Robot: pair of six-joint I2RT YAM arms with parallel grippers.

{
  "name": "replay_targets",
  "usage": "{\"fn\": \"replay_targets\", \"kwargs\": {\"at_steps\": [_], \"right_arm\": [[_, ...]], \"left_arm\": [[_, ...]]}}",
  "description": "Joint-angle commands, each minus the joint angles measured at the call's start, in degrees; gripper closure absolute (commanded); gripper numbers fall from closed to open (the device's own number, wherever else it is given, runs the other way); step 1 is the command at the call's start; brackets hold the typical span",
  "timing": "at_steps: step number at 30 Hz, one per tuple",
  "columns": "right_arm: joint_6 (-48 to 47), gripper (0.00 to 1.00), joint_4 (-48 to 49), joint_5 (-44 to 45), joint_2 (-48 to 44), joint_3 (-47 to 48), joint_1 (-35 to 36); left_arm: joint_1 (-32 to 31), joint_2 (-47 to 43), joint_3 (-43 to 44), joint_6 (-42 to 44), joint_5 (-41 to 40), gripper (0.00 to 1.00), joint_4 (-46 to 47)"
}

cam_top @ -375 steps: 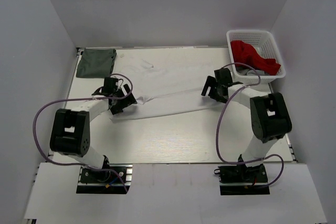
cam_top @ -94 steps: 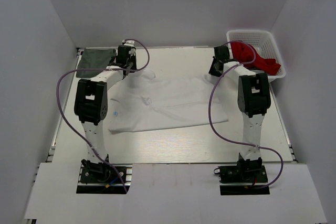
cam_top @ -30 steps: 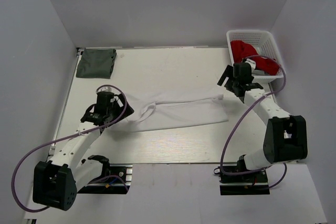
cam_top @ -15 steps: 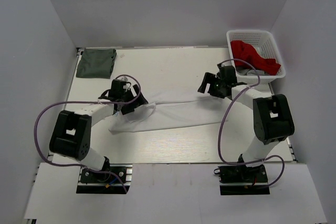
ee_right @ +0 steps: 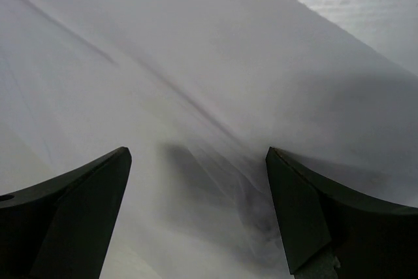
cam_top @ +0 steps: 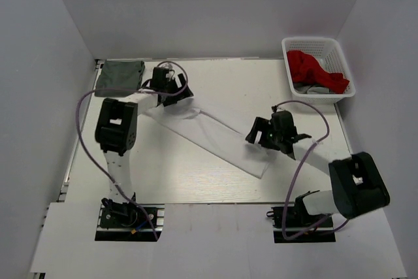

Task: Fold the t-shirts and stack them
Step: Rotate the tshirt 90 degrees

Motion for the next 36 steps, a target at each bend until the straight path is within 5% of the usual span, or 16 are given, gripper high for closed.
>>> {"fn": "replay_targets", "kwargs": {"at_steps": [1, 7, 12, 15, 20, 27, 33, 36], "right_arm": [[1.1, 0.10, -9.2, 4.9, -4.8, -4.1, 5.6], [-4.7, 0.10, -13.5, -5.4, -5.2, -3.8, 18.9], [-11.6, 0.10, -12.8, -8.4, 0.1, 1.2, 30.8], [-14.7, 0.10, -9.0, -15.2, 4.1, 4.8, 34.4], [-21.1, 0.10, -12.5, -15.8, 8.9, 11.2, 38.3], [-21.4, 0.10, -14.7, -7.9, 0.2, 13.1, 38.7], [-18.5, 0.10, -9.0, -7.3, -8.0, 11.4, 37.7], [-14.5, 0.10, -12.7, 2.0, -9.3, 12.3, 37.0]], "left_arm": [[-0.8, 12.2, 19.0, 5.6, 4.3, 0.00, -3.5], [-3.0, 41.2, 58.3, -1.9, 13.1, 0.00, -11.3], [-4.1, 48.5, 63.3, -13.9, 16.5, 0.00, 5.4], [-4.7, 50.8, 66.7, -15.2, 13.1, 0.00, 5.5], [-4.7, 49.3, 64.3, -15.2, 4.6, 0.00, 5.9], [-4.0, 45.8, 69.1, -14.1, 0.8, 0.00, 4.8], [-3.9, 27.5, 67.4, -3.4, -4.0, 0.00, -0.8], [-5.2, 12.4, 54.2, 1.2, -3.4, 0.00, -6.2]]}}
